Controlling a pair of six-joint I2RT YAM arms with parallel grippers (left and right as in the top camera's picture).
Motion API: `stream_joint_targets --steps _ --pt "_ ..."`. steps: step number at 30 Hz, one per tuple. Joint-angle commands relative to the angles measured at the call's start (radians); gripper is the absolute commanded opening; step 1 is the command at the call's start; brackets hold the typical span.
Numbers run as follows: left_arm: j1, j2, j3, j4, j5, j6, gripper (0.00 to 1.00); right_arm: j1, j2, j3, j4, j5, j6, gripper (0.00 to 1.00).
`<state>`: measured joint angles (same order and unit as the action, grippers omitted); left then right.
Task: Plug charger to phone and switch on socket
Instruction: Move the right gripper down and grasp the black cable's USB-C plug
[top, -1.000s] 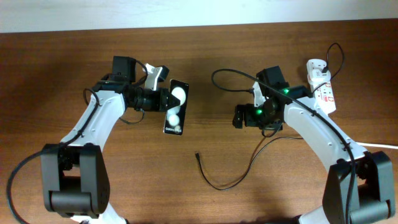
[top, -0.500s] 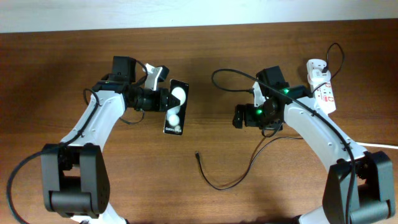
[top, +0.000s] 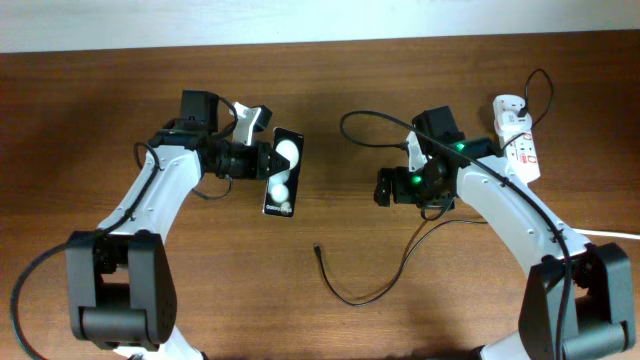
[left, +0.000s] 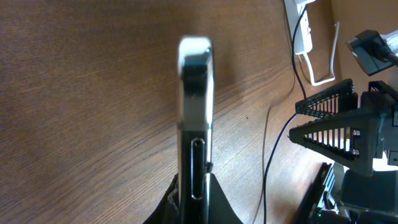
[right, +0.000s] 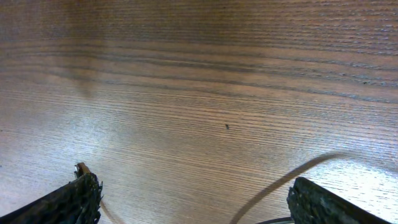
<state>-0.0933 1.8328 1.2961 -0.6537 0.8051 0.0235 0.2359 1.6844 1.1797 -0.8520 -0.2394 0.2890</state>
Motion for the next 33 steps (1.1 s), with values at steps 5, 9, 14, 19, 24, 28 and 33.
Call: stream_joint_targets --steps 5,9,14,19,24,28,33 --pt "0.002 -0.013 0.008 0.004 0.045 0.015 0.0 0.006 0.007 -0.005 0.003 0.013 0.008 0.99" --pt "0.002 -0.013 0.008 0.003 0.045 0.015 0.0 0.006 0.007 -0.005 0.003 0.013 0.008 0.99" --pt "0.002 -0.013 0.008 0.003 0.045 0.015 0.0 0.006 0.007 -0.005 0.003 0.013 0.008 0.99" --pt "0.002 -0.013 0.008 0.003 0.045 0.015 0.0 0.006 0.007 -0.005 0.003 0.013 0.008 0.99" --pt "0.005 -0.013 0.008 0.006 0.082 0.015 0.0 0.006 0.007 -0.005 0.003 0.013 0.007 0.99" --pt "0.031 -0.013 0.008 0.013 0.167 0.015 0.0 0.006 0.007 -0.005 0.003 0.013 0.008 0.99" --pt "0.048 -0.01 -0.02 0.026 0.176 0.015 0.0 0.006 0.007 -0.005 0.003 0.013 0.007 0.99"
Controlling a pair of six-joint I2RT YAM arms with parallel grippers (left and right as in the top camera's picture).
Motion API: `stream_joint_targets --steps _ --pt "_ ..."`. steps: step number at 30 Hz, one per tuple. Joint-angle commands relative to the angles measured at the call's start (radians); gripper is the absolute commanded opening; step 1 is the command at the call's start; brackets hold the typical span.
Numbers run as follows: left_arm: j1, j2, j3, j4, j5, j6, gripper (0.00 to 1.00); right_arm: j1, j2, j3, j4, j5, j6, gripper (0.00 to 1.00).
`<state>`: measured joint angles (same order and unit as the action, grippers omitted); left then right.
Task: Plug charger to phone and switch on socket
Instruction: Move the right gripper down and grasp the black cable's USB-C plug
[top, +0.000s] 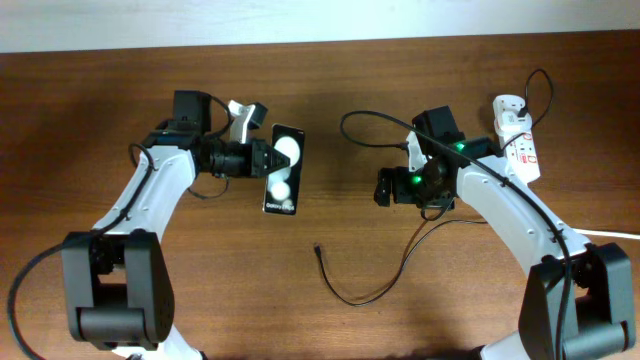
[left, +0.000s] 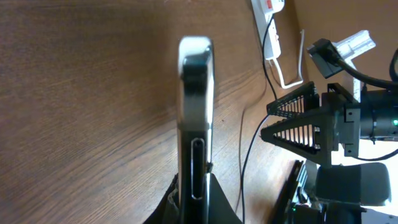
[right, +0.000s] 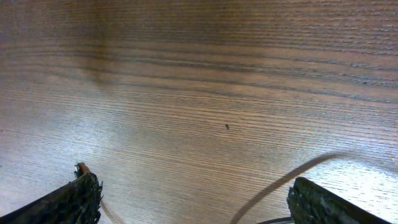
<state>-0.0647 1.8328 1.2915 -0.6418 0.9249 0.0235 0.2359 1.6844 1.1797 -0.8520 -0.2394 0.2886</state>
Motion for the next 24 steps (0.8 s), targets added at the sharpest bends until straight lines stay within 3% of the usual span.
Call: stream_joint_targets --steps 1,4,8,9,11,12,13,15,17,21,24 --pt "0.028 -0.008 -0.016 0.014 0.056 0.015 0.0 0.006 0.007 -0.005 0.003 0.013 0.008 0.99" --pt "0.056 -0.006 -0.021 0.014 0.058 0.015 0.0 0.006 0.007 -0.005 0.077 0.006 0.009 0.99" --pt "0.103 0.002 -0.048 0.021 0.172 0.015 0.0 0.006 0.007 -0.005 0.151 -0.162 0.009 0.99" --pt "0.112 0.004 -0.048 0.021 0.185 0.014 0.0 0.007 0.007 -0.005 0.159 -0.227 0.008 0.91" --pt "0.122 0.005 -0.048 0.025 0.185 0.006 0.0 0.038 0.007 -0.005 0.136 -0.265 0.008 0.52" --pt "0.127 0.005 -0.048 0.033 0.171 0.006 0.0 0.077 0.007 -0.005 0.122 -0.255 0.008 0.42" --pt "0.129 0.005 -0.048 0.04 0.106 0.005 0.0 0.13 0.007 -0.005 0.116 -0.239 0.008 0.25" --pt "0.143 0.005 -0.048 0.04 0.039 -0.02 0.0 0.225 0.007 -0.005 0.116 -0.195 0.008 0.18" --pt "0.179 0.005 -0.048 0.04 0.039 -0.056 0.0 0.323 0.007 -0.005 0.115 -0.127 0.01 0.19" --pt "0.237 0.005 -0.05 0.019 0.039 -0.129 0.0 0.473 0.007 -0.005 0.116 0.112 0.182 0.48" --pt "0.237 0.005 -0.059 0.024 0.039 -0.129 0.0 0.559 0.032 -0.005 0.117 0.254 0.226 0.5"
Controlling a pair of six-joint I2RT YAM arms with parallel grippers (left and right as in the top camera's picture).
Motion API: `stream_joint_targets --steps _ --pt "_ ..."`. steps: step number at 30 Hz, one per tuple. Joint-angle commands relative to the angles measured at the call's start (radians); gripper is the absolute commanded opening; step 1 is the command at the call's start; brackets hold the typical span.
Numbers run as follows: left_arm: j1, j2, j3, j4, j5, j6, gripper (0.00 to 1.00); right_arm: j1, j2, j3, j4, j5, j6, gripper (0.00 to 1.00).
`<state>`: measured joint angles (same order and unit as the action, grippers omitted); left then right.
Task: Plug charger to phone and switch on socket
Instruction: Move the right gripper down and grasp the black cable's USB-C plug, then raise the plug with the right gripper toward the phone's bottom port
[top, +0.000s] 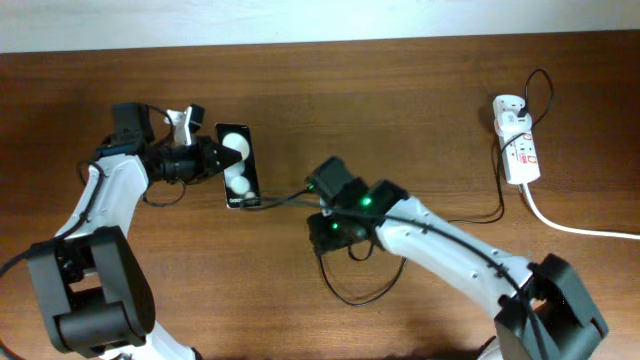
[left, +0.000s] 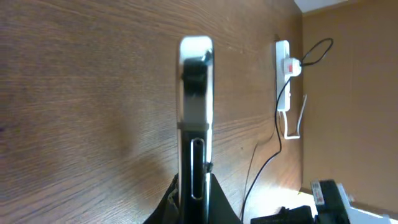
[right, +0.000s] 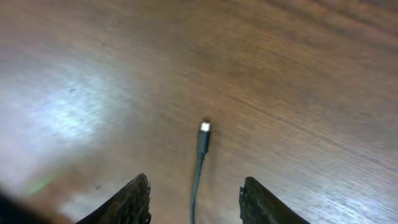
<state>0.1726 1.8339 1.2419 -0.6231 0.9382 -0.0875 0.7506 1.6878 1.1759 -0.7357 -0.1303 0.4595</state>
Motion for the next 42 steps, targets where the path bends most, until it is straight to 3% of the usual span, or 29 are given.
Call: stream_joint_targets --steps 1,4,9,14,16,22,25,29,32,36,40,42 --pt "0.0 0.004 -0.01 0.007 0.022 -0.018 0.0 0.061 0.045 -0.002 0.005 0.143 0.056 0.5" --pt "0.0 0.004 -0.01 0.009 0.022 -0.018 0.0 0.097 0.125 -0.002 0.011 0.142 0.084 0.48" --pt "0.0 0.004 -0.011 0.01 0.023 -0.018 0.0 0.134 0.206 -0.002 0.01 0.142 0.107 0.33" --pt "0.0 0.004 -0.011 0.01 0.023 -0.018 0.0 0.159 0.229 -0.002 0.001 0.144 0.106 0.3" --pt "0.0 0.004 -0.011 0.01 0.023 -0.018 0.0 0.159 0.232 -0.002 -0.016 0.162 0.107 0.24" --pt "0.0 0.004 -0.011 0.009 0.023 -0.018 0.0 0.159 0.232 -0.002 -0.026 0.169 0.107 0.22" --pt "0.0 0.004 -0.011 0.009 0.026 -0.017 0.0 0.159 0.232 -0.002 -0.019 0.165 0.107 0.07" --pt "0.0 0.004 -0.011 0.009 0.027 -0.017 0.0 0.154 0.232 0.013 -0.016 0.164 0.106 0.04" --pt "0.0 0.004 -0.011 0.01 0.042 -0.016 0.0 0.102 0.144 0.038 -0.032 0.017 0.044 0.04" --pt "0.0 0.004 -0.011 0.021 0.192 0.089 0.0 0.008 -0.073 0.038 -0.041 -0.283 -0.117 0.04" --pt "0.0 0.004 -0.03 0.043 0.246 0.089 0.0 -0.001 -0.182 -0.011 -0.042 -0.374 -0.148 0.04" --pt "0.0 0.004 -0.084 0.148 0.356 0.089 0.0 0.047 -0.19 -0.155 0.173 -0.42 -0.099 0.04"
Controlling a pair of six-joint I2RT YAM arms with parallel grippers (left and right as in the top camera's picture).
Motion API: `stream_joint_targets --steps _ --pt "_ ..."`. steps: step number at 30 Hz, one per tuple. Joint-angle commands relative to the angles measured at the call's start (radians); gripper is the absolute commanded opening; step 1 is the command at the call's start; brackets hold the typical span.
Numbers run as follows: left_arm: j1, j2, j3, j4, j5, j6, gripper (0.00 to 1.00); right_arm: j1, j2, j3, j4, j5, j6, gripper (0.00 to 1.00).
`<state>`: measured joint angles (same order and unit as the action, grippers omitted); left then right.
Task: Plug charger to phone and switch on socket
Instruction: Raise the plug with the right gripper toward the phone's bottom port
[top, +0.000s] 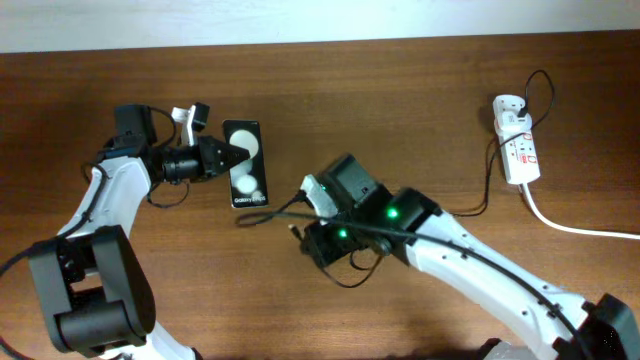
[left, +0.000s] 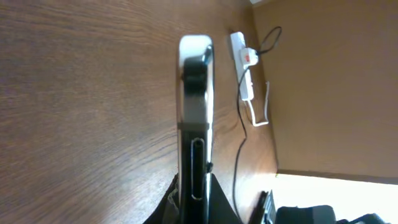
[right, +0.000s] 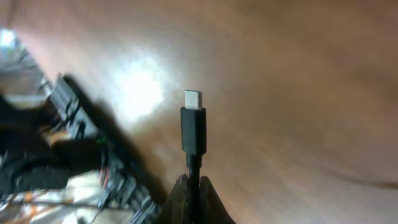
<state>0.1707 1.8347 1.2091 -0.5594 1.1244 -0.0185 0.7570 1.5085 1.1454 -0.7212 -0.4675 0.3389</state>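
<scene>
A black phone (top: 245, 165) with white circles on its back is held above the table at the left, my left gripper (top: 222, 158) shut on it. In the left wrist view the phone (left: 195, 112) stands edge-on between the fingers of the left gripper (left: 194, 186). My right gripper (top: 312, 240) is right of and nearer than the phone, shut on the black charger cable (top: 470, 212) just behind its plug (right: 193, 124). The plug's metal tip points away from the fingers, held above the wood. The white socket strip (top: 517, 140) lies at the far right.
The charger cable runs across the brown wooden table (top: 400, 80) to the socket strip (left: 244, 68). A white mains lead (top: 580, 230) leaves the strip toward the right edge. A thin black lead (top: 265, 212) hangs from the right wrist near the phone.
My right gripper was open over the plug lying on the table; now it is shut on the cable behind the plug and holds it off the wood. The phone has turned slightly.
My left gripper held the phone near the middle while the right gripper stood open over bare wood and the plug lay nearer the front. Then the phone was farther left and the right gripper open above the plug. Now the right gripper holds the plug.
</scene>
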Motion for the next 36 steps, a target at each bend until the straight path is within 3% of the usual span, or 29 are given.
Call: stream_joint_targets --steps 1,4,6,13,19,24,29,36 --pt "0.002 0.003 -0.072 0.125 0.205 0.019 0.0 0.044 -0.011 -0.179 0.271 -0.082 0.068 0.04" --pt "0.002 0.003 -0.081 0.14 0.245 0.019 0.0 0.047 -0.011 -0.363 0.727 -0.08 0.241 0.04" --pt "-0.01 0.003 -0.081 0.141 0.245 0.019 0.0 0.048 -0.01 -0.414 0.843 -0.062 0.259 0.04" --pt "-0.102 0.003 -0.081 0.207 0.24 0.018 0.0 0.048 -0.008 -0.422 0.853 0.002 0.284 0.04" --pt "-0.092 0.003 -0.081 0.211 0.113 -0.261 0.0 0.048 -0.008 -0.422 0.857 0.114 0.31 0.04" --pt "-0.092 0.003 -0.081 0.211 0.114 -0.262 0.01 0.048 -0.008 -0.422 0.885 0.114 0.36 0.04" --pt "-0.099 0.003 -0.081 0.23 0.144 -0.292 0.0 0.049 -0.003 -0.422 0.932 0.105 0.535 0.04" --pt "-0.099 0.003 -0.081 0.23 0.143 -0.292 0.0 0.093 0.038 -0.477 1.064 0.152 0.534 0.04"
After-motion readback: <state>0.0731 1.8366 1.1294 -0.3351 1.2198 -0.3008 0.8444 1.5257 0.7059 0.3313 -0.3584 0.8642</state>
